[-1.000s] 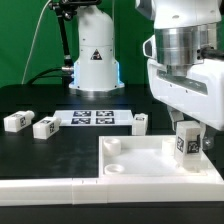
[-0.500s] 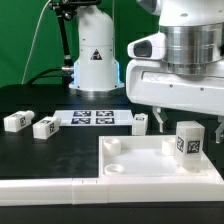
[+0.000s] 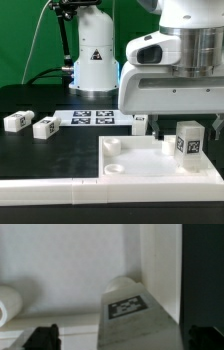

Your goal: Assemble one leg

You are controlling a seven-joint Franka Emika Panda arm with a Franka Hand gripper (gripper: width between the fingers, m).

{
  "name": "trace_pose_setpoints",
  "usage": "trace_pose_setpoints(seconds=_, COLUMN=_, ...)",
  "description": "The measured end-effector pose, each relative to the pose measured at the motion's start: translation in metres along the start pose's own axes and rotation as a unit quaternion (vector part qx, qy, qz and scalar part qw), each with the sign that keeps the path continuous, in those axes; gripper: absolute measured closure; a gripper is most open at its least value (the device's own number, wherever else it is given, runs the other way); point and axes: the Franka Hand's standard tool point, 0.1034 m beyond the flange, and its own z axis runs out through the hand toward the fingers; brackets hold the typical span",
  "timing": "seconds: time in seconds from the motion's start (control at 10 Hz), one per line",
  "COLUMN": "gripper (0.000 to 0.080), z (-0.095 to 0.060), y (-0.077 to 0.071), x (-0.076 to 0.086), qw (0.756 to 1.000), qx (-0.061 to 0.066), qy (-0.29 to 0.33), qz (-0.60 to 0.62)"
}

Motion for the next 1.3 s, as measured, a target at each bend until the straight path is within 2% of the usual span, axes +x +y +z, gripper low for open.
trace_pose_setpoints(seconds=0.1, gripper=0.0150, z=-0.0004, y=-0.0006, x=0.0005, qw=1.000, qx=0.000, qy=0.001, qz=0.001)
trace_pose_setpoints(seconds=0.2, gripper=0.0261, z=0.0004, y=0.0000, x=0.0003, qw=1.000, qx=0.000, qy=0.001, qz=0.001)
trace_pose_setpoints(seconds=0.3, gripper=0.0410, z=0.0005, y=0.0000, x=0.0003, qw=1.000, qx=0.000, qy=0.001, qz=0.001)
trace_pose_setpoints(seconds=0.4, gripper=0.0410, z=0.0006, y=0.0000, x=0.0002, qw=1.000, qx=0.000, qy=0.001, qz=0.001)
trace_pose_setpoints(seconds=0.5, gripper=0.0509, z=0.0007, y=0.0001, x=0.0002, qw=1.000, qx=0.000, qy=0.001, qz=0.001)
trace_pose_setpoints(seconds=1.0, gripper=0.0509, z=0.0009, y=-0.0010, x=-0.0001, qw=0.999, qx=0.001, qy=0.000, qz=0.035)
trace_pose_setpoints(seconds=1.1, gripper=0.0509, z=0.0011, y=-0.0040, x=-0.0010, qw=0.991, qx=0.001, qy=0.000, qz=0.134)
trace_pose_setpoints(seconds=1.3, gripper=0.0508, z=0.0018, y=-0.0055, x=-0.0014, qw=0.973, qx=-0.002, qy=0.001, qz=0.229)
